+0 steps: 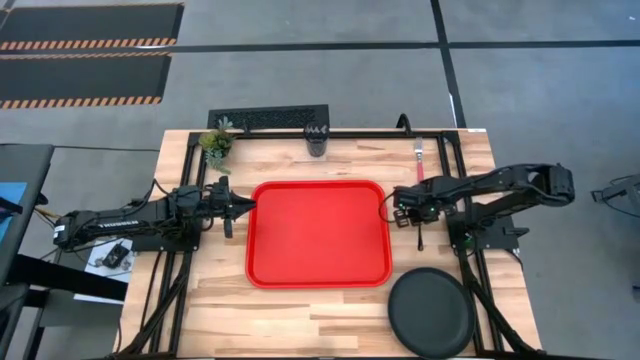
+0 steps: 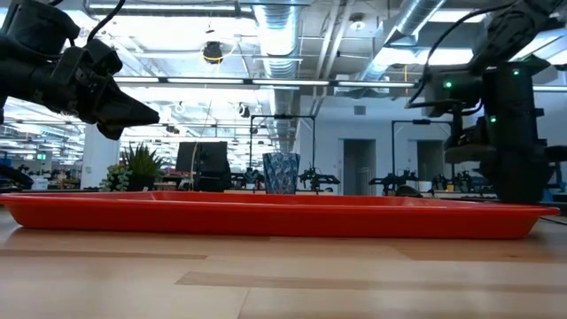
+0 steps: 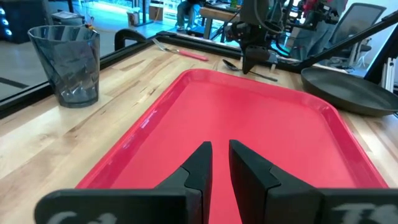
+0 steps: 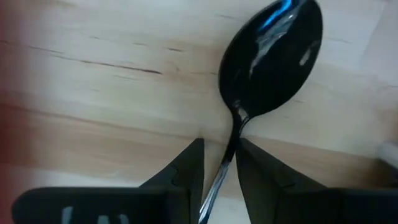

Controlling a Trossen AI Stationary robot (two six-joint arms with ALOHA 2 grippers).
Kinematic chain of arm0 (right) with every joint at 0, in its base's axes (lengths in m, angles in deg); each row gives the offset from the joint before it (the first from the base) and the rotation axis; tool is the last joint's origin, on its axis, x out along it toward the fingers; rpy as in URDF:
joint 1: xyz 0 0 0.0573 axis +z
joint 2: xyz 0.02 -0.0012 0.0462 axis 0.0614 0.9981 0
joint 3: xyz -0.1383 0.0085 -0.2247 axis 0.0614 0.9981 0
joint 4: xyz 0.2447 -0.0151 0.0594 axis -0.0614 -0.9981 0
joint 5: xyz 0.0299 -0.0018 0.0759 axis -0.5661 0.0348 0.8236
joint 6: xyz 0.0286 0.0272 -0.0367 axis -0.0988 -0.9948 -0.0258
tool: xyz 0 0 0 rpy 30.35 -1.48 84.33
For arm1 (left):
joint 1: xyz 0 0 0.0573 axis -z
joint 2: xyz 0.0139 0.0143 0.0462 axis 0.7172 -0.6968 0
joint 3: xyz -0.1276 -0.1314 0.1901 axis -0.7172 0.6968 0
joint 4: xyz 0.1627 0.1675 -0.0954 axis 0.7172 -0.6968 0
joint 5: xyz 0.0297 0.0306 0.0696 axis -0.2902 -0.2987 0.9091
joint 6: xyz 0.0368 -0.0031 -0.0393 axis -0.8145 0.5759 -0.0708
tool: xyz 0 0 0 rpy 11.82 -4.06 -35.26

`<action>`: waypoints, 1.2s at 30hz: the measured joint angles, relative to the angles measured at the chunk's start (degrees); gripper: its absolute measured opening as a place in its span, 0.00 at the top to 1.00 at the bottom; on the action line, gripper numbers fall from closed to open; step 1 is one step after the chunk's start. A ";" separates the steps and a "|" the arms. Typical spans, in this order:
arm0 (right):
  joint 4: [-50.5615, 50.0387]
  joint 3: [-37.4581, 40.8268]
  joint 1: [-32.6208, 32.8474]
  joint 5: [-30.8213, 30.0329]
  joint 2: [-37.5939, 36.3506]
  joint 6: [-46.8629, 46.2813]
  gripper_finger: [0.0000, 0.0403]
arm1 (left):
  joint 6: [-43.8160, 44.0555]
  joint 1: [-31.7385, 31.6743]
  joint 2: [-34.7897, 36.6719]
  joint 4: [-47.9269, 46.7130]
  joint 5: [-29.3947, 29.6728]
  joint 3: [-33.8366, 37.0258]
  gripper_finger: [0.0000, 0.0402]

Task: Pick and place plate/cup/fork/spoon on tray
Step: Put the black spoon on the right of the red serving tray

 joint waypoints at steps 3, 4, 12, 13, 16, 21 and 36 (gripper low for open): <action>0.03 -0.07 -0.01 0.00 0.32 0.15 0.75 | 0.00 -0.01 0.00 0.02 0.02 -0.01 0.89; 0.04 -0.07 0.01 -0.01 0.34 0.16 0.76 | 0.00 0.00 0.00 0.02 0.00 0.01 0.89; -0.09 0.00 0.01 0.34 0.34 1.38 0.90 | 0.00 -0.01 0.00 0.00 0.00 -0.01 0.89; 0.03 0.00 0.01 0.41 0.33 1.63 0.91 | 0.00 0.00 0.02 0.01 0.00 0.01 0.89; 0.46 -0.02 0.03 0.49 0.32 2.86 0.95 | 0.00 -0.01 0.00 0.00 0.00 0.00 0.89; 2.25 -0.18 0.20 1.68 -0.78 4.12 0.96 | 0.00 0.01 0.00 0.02 0.00 0.00 0.89; 4.28 -17.92 9.20 -6.27 -0.17 -5.10 0.95 | -0.02 0.01 0.00 0.04 0.02 -0.01 0.89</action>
